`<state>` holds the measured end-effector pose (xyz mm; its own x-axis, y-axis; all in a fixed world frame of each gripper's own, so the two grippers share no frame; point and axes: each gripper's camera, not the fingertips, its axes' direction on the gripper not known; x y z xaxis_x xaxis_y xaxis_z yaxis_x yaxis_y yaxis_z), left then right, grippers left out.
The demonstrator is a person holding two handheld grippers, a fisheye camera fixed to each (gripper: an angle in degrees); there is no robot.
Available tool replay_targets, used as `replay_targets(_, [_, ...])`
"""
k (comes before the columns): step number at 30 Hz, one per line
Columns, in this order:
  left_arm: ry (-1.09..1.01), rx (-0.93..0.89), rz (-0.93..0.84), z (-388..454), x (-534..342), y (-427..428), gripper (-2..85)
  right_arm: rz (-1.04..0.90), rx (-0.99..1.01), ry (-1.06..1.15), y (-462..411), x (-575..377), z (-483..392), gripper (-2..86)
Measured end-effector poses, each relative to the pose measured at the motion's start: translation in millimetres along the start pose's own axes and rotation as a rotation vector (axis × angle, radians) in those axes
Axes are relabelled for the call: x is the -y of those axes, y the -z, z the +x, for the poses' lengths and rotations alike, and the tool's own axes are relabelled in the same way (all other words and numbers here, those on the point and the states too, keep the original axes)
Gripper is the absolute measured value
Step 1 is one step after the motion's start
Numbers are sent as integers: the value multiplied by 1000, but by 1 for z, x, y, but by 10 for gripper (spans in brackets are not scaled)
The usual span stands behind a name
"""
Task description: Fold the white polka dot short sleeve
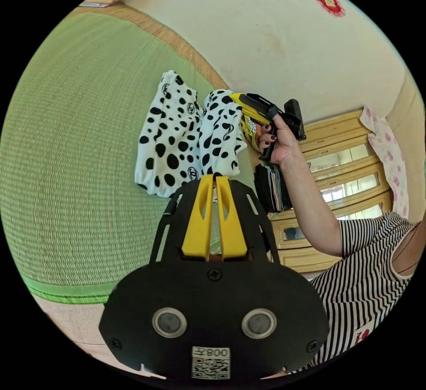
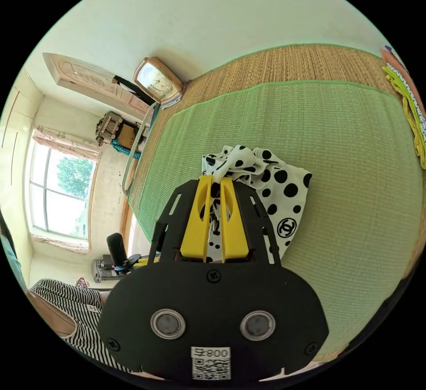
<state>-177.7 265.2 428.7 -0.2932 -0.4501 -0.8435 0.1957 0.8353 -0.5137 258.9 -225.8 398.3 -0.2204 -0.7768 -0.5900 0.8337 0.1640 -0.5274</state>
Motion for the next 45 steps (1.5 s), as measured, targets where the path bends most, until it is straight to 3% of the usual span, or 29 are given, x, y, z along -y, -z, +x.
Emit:
replay_targets(8, [195, -93, 12, -54, 14, 47, 9, -95, -80, 2, -96, 24, -31, 26])
replay_targets(16, [256, -125, 24, -73, 26, 86, 10, -176, -165, 78, -168, 44, -59, 29])
replay_targets(26, [225, -138, 31, -68, 20, 132, 3, -248, -259, 335, -211, 49, -119, 10])
replay_targets(30, [149, -127, 5, -54, 25, 137, 2, -213, -411, 338, -233, 51, -118, 2])
replay_targets(36, [96, -4, -61, -49, 37, 124, 4, -315, -342, 247, -288, 69, -88, 1])
replay_targets(45, [59, 25, 18, -34, 21, 146, 46, -229, -232, 307, -244, 10, -88, 7])
